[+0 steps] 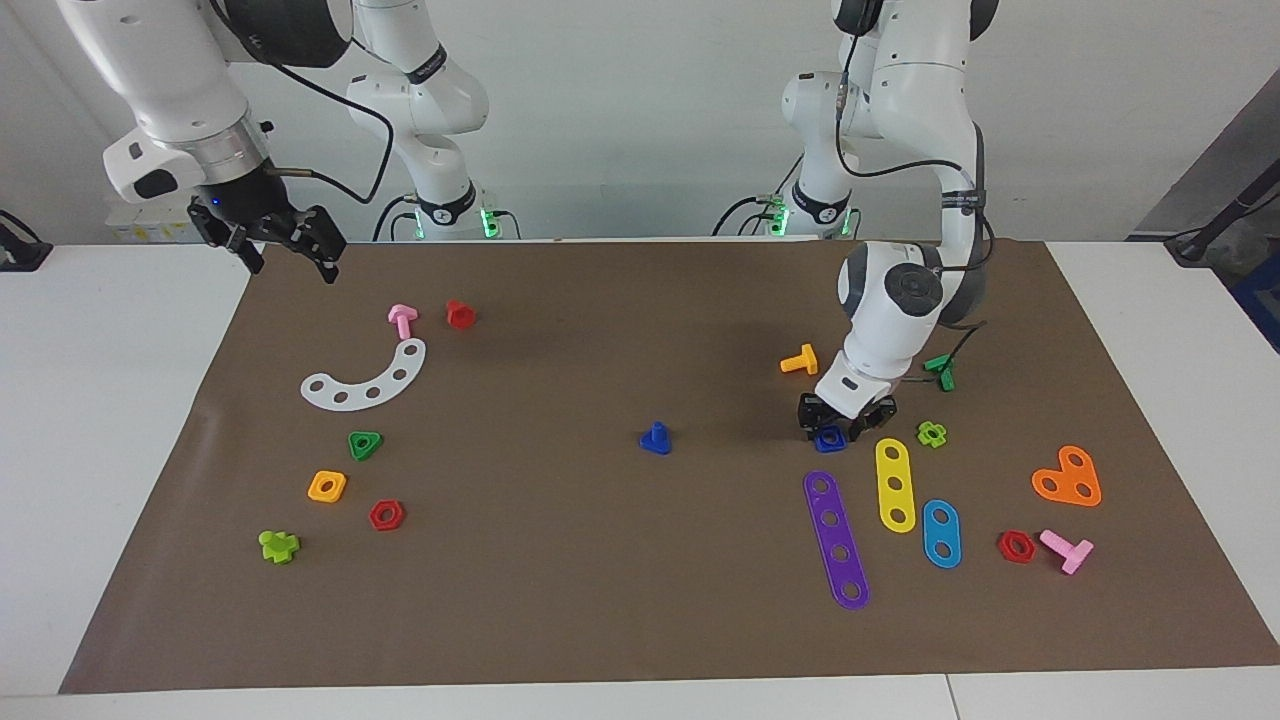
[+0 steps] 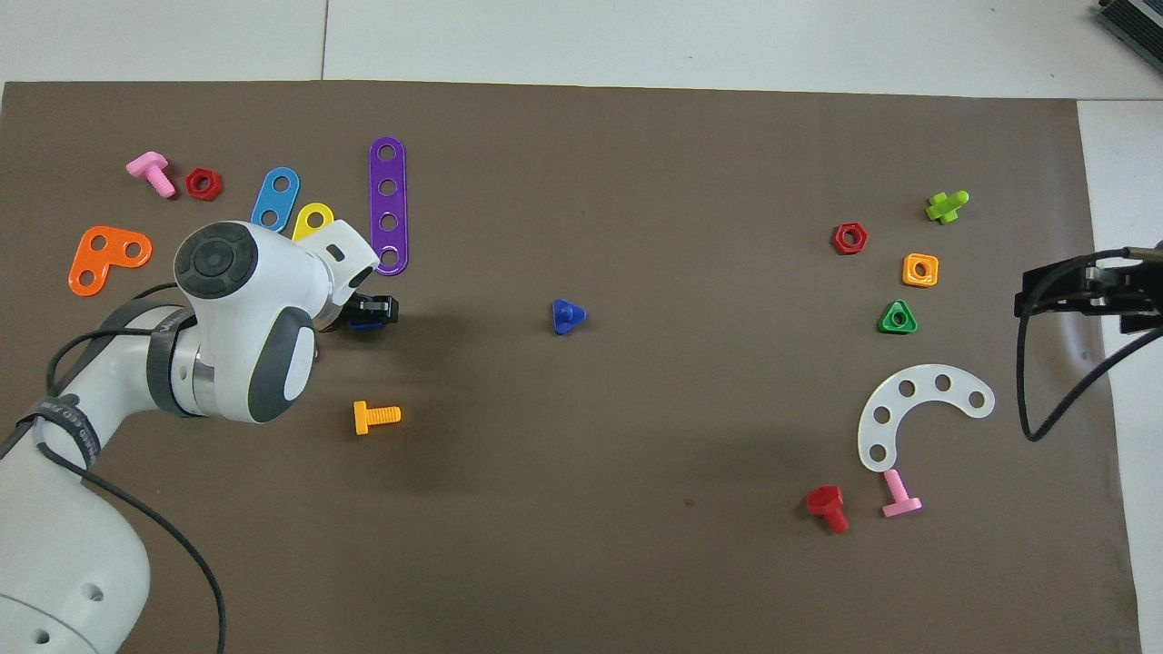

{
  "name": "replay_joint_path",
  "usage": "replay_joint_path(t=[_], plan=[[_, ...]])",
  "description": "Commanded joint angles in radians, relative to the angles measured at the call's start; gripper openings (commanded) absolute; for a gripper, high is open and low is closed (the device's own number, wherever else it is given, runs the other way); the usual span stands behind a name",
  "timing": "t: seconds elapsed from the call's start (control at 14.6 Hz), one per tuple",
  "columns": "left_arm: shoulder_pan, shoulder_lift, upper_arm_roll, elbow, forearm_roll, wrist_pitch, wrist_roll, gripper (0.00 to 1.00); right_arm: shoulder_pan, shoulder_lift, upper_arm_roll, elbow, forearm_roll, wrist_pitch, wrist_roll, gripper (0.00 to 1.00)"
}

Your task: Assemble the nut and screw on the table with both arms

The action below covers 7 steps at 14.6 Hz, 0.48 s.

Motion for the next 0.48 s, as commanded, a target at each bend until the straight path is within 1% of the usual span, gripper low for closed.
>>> replay_joint_path(t=[0.0,0.41], plan=[[-0.012,-0.002,0.006,-0.014,-0.015,0.027,-0.020,0.69,-0.004,-0.017,0.005,-0.023,0.016,0.010,-0.016,1.00],[-0.015,-0.002,0.006,-0.008,-0.015,0.015,-0.027,0.62,0.005,-0.017,0.005,-0.024,0.003,0.030,-0.011,1.00]])
